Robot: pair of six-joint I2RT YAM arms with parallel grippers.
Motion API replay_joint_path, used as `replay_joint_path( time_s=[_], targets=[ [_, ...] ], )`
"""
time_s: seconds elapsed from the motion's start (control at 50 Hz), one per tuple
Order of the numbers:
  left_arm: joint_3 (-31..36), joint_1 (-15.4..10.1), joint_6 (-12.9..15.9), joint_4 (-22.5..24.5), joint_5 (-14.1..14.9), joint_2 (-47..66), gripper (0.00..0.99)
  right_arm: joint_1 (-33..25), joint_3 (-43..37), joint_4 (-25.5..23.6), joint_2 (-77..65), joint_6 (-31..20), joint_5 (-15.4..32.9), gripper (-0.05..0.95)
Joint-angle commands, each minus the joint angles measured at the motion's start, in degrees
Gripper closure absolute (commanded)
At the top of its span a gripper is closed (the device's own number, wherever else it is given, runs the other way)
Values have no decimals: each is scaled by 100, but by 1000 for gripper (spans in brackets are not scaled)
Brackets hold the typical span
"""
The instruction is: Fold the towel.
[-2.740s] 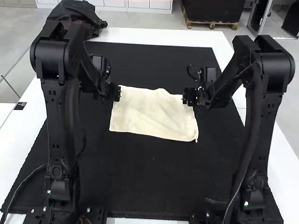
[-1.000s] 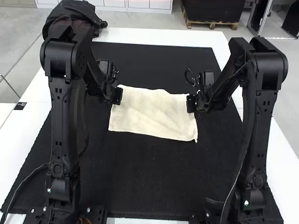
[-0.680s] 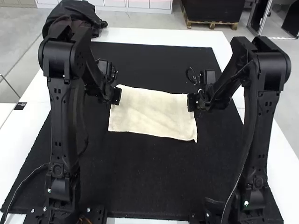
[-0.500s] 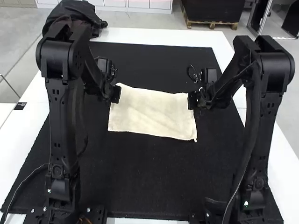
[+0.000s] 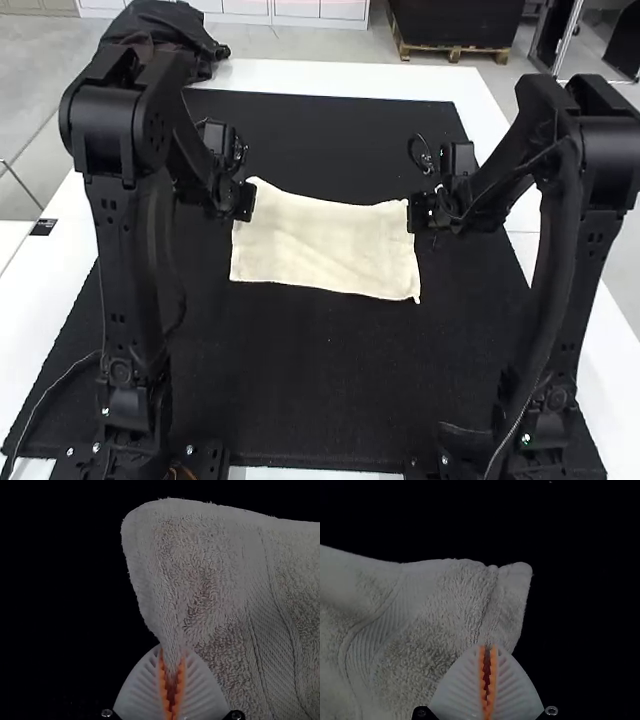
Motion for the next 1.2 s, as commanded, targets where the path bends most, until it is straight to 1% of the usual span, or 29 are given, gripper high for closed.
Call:
replay_joint_path(
  time_s=[0.0,0.16,0.24,0.38,0.54,0.62,0.82,0.96,1.08,1.12,1.18],
  targets=[
    [-114,91,33,70,-119,-309,970,-96,-93,-12,-333,111,-169,928],
    [-264,83,16,70,-110,-476,970,-96,-190,-108,-517,146,-222,928],
    [-343,74,-90,96,-93,-582,970,-96,-243,-144,-614,208,-318,928],
    [-431,74,-239,140,-66,-713,970,-87,-295,-240,-772,234,-353,928],
    [-545,65,-274,149,-40,-880,970,-78,-366,-319,-983,261,-397,928],
    [-624,65,-292,202,57,-986,970,-78,-436,-337,-1071,296,-476,928],
    [-765,83,-336,193,57,-1162,970,-78,-541,-390,-1291,401,-520,928],
    [-896,91,-345,202,189,-1355,970,-96,-568,-486,-1484,419,-529,926],
    [-923,83,-450,193,224,-1504,970,-96,-585,-548,-1633,428,-564,926],
    [-914,74,-520,193,259,-1557,970,-96,-594,-548,-1686,428,-573,928],
    [-914,91,-529,202,347,-1610,970,-96,-612,-566,-1765,436,-582,928]
  ],
)
